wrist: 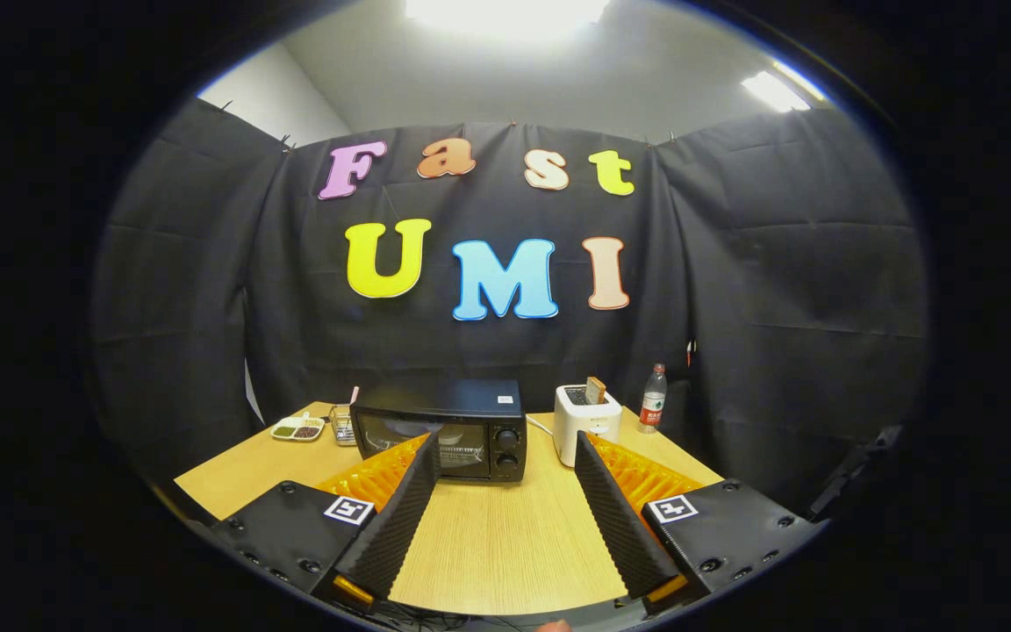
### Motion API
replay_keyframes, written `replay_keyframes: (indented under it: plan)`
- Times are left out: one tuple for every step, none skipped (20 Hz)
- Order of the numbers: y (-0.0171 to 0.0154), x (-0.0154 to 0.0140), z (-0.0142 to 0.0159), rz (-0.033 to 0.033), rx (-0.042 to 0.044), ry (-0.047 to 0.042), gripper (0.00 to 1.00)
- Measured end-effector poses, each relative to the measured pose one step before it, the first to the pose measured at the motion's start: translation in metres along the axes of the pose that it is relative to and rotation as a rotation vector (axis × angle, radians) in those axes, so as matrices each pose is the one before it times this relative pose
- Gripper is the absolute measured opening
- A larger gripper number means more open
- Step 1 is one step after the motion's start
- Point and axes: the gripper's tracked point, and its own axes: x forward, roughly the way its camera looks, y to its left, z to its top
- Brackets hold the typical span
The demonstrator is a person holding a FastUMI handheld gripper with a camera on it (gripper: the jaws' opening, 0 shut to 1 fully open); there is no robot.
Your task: Open the toaster oven, put the food inside, and close the toaster oven door.
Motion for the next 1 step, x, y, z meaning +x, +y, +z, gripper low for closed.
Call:
replay_keyframes:
  plan:
    - [-0.00069,-0.00002,0.00232,-0.00231,0.00178,-0.00491,0.97]
